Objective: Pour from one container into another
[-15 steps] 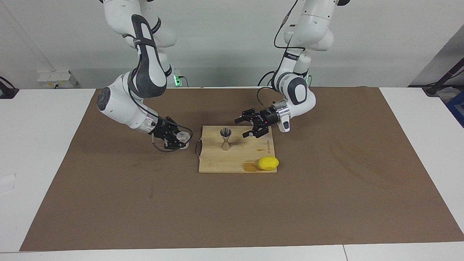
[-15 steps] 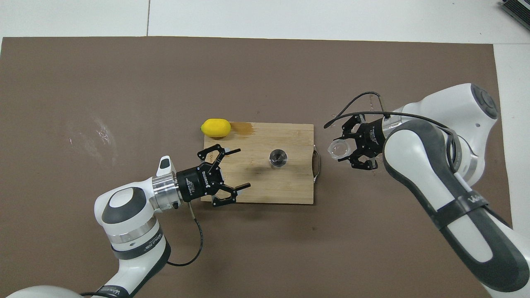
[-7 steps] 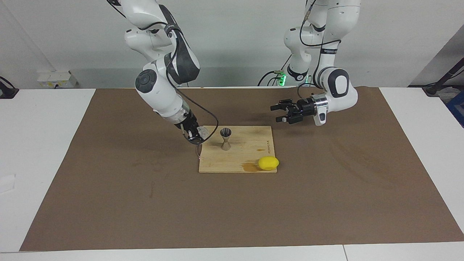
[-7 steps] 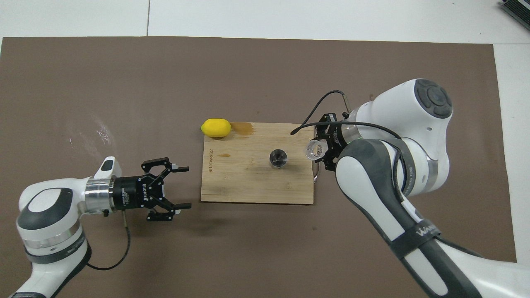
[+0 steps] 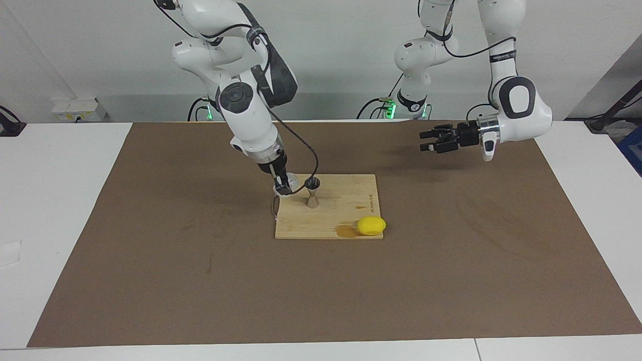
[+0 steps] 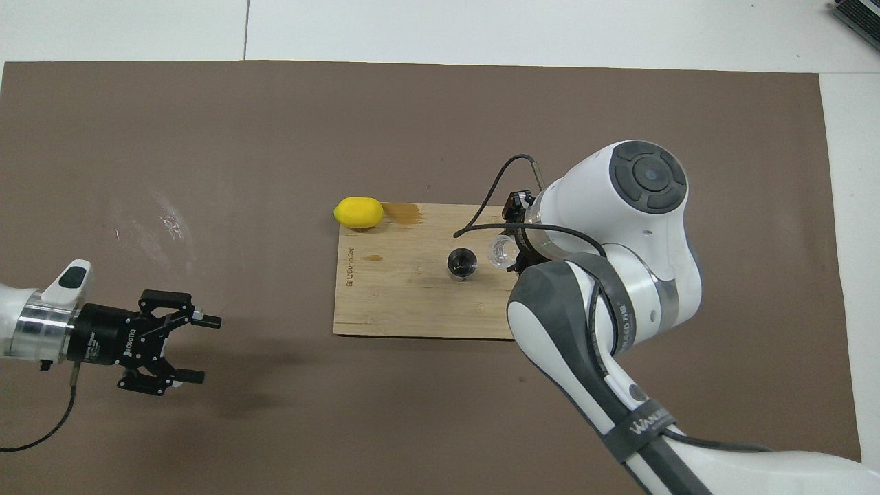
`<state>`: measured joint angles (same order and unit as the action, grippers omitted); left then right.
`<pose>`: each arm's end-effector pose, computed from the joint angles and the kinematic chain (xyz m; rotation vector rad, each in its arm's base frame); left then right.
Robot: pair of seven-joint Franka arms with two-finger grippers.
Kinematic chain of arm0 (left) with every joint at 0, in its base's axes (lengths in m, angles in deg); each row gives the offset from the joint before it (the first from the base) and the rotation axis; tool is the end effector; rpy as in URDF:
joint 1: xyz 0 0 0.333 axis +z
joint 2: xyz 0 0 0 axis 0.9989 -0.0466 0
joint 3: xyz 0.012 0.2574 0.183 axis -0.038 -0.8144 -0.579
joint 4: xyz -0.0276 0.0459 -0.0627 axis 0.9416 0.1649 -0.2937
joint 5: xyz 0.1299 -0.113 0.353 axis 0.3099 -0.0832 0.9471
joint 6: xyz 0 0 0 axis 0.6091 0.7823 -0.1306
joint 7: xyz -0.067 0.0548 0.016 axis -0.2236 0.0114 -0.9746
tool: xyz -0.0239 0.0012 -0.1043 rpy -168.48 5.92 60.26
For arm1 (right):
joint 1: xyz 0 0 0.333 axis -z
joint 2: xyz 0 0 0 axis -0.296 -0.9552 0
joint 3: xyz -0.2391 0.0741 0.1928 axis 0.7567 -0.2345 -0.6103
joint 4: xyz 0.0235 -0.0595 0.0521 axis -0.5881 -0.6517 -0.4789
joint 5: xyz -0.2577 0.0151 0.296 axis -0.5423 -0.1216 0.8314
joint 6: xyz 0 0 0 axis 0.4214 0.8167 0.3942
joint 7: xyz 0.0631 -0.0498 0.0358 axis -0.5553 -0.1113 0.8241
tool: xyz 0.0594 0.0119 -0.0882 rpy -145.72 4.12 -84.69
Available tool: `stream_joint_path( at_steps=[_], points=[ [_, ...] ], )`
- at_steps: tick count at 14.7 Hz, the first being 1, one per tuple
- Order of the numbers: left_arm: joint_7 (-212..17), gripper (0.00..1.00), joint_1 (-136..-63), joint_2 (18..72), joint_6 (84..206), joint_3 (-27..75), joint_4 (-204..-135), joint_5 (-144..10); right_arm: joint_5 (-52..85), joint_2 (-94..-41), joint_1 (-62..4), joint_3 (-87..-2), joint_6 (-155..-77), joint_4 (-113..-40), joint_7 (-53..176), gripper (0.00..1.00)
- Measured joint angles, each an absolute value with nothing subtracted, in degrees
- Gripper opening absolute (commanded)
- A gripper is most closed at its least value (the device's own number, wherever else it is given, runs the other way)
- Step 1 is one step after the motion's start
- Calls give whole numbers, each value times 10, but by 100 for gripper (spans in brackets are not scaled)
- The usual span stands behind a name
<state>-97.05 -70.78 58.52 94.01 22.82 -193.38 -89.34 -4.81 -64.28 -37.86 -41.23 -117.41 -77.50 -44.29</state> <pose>0.4348 0.0311 0.3655 2.0325 0.8789 -0.8355 0.5586 0.2638 0.4239 -2.3660 1.8920 0.1916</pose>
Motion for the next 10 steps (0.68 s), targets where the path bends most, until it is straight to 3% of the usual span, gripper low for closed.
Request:
stream_joint_path(
  at_steps=[10],
  points=[
    [-775, 100, -711, 586, 998, 238, -1816, -564, -128, -644, -427, -413, -1174, -753, -478, 0]
  ],
)
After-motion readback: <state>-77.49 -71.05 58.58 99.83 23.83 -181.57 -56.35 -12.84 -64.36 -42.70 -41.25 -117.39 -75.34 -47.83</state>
